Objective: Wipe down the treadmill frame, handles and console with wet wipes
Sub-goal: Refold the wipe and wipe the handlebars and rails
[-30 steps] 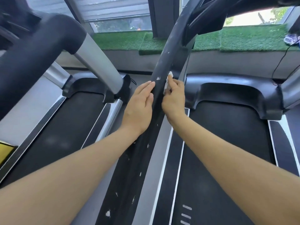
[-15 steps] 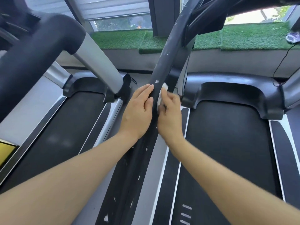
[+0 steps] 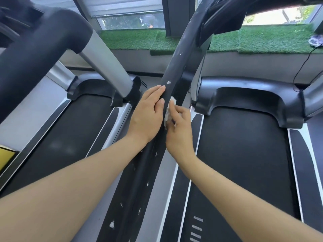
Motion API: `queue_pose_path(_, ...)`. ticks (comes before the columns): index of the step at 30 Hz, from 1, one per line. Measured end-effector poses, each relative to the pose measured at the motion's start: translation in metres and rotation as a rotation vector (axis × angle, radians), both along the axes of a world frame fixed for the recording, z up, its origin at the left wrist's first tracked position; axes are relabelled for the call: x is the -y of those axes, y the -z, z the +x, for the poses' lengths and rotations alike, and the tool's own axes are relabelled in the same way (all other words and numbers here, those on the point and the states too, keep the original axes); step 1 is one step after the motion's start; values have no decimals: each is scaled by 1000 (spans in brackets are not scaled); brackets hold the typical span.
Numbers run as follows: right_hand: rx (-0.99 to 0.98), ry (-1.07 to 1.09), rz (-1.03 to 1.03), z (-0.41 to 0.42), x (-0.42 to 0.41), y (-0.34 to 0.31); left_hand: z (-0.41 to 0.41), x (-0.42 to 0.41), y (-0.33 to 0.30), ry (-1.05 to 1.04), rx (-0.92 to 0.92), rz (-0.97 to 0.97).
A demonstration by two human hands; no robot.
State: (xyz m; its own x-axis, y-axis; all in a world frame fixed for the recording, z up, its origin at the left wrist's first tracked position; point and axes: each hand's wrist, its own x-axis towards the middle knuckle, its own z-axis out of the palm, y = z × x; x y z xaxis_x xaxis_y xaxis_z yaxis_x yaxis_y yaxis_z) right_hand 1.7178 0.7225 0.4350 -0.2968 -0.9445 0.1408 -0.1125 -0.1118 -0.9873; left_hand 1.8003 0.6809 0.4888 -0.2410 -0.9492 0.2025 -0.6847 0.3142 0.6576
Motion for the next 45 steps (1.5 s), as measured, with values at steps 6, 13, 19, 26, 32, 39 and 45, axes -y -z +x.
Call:
queue_pose_path(6, -16, 45, 94, -19, 48, -10, -1, 1, -1, -16, 19, -5)
queue_pose_path(13, -51, 55, 42, 6, 5, -9, 5, -11, -4, -18, 88, 32)
queue_pose_path(19, 20, 2, 34, 36, -58, 0, 35, -56, 6, 8, 18, 88)
queue_pose_path(26, -77, 40, 31, 30, -42, 11, 33, -59, 7, -20, -27, 59)
queue_pose_path(32, -123, 137, 127, 12, -2, 15, 33, -59, 8, -29, -12, 55)
queue_pose_path(39, -116, 55, 116, 28, -42, 27, 33, -58, 9, -27, 5, 13)
queue_pose_path(45, -65, 62, 187, 15, -5, 31, 32, -59, 9, -31, 13, 21)
